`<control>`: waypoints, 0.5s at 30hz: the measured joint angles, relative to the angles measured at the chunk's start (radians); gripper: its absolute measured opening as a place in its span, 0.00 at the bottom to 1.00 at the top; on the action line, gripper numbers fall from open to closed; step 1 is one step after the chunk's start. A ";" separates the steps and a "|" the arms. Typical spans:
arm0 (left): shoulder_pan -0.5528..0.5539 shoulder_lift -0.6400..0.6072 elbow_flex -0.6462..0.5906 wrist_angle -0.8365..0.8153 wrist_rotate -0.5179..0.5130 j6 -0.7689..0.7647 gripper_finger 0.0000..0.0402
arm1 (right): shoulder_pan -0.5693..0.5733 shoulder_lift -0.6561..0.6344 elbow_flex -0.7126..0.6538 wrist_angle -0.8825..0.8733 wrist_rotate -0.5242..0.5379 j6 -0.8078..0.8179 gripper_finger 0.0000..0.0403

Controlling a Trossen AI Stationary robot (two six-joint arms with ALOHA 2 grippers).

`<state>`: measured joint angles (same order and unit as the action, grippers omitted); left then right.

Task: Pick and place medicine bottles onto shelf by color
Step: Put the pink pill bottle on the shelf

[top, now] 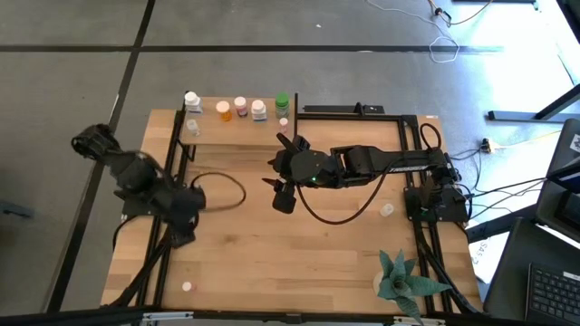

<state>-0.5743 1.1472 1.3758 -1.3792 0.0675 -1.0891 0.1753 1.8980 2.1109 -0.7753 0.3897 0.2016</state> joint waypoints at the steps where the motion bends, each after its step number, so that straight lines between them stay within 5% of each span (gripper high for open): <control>1: -0.031 0.015 0.000 0.000 -0.016 -0.058 0.57 | 0.000 0.000 0.000 0.000 0.000 0.000 0.55; 7: -0.188 0.116 0.000 0.001 -0.039 -0.316 0.58 | 0.000 0.000 0.000 0.001 -0.015 -0.022 0.55; 15: -0.348 0.246 0.000 0.072 -0.039 -0.534 0.57 | 0.000 0.000 0.000 -0.008 -0.357 -0.234 0.55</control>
<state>-0.9226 1.3937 1.3758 -1.3076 0.0280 -1.6229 0.1757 1.8980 2.1109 -0.7837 0.0327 -0.0322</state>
